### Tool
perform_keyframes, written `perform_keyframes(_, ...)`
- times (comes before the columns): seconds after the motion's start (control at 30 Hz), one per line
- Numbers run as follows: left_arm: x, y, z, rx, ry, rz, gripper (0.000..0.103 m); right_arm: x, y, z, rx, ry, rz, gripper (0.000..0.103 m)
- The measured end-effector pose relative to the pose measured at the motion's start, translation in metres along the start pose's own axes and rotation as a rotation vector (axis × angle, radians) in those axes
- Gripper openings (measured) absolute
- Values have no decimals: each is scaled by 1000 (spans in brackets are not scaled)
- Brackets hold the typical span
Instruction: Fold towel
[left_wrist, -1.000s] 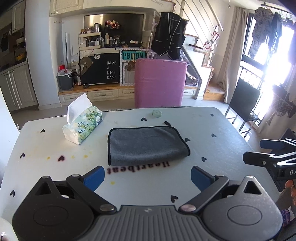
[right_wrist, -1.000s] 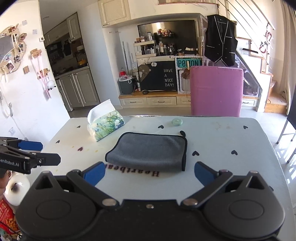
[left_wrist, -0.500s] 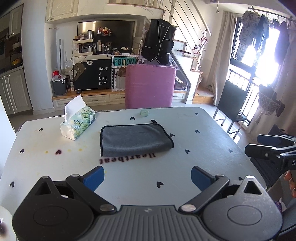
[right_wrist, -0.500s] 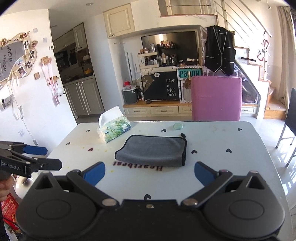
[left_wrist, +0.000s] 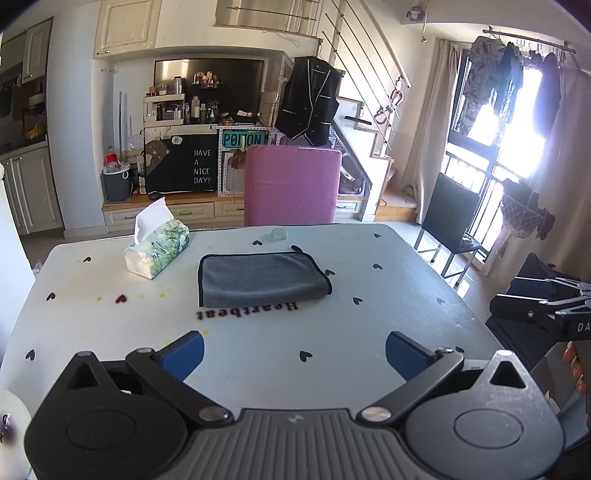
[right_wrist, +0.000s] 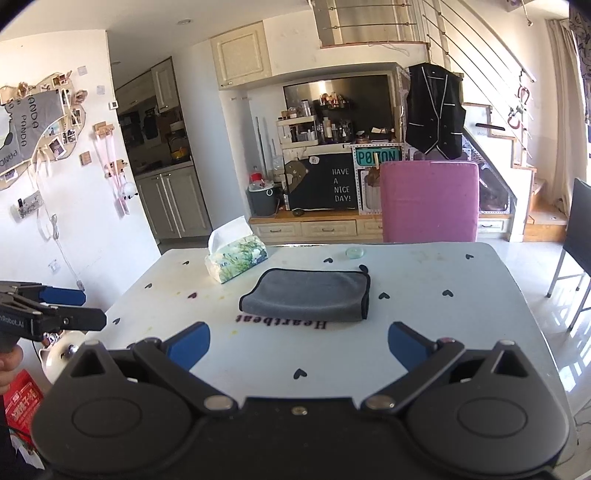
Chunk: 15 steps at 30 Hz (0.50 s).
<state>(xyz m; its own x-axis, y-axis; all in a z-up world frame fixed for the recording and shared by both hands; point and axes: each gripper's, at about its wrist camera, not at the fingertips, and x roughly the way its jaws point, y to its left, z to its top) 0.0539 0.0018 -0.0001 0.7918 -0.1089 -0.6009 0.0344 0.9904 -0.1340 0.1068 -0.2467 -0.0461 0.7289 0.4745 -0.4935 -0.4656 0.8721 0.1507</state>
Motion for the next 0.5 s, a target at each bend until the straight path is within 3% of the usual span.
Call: perform_keyframes(0.5, -36, -1, -33, 1, -4, 2, 103, -35, 26, -28, -21, -16, 18, 103)
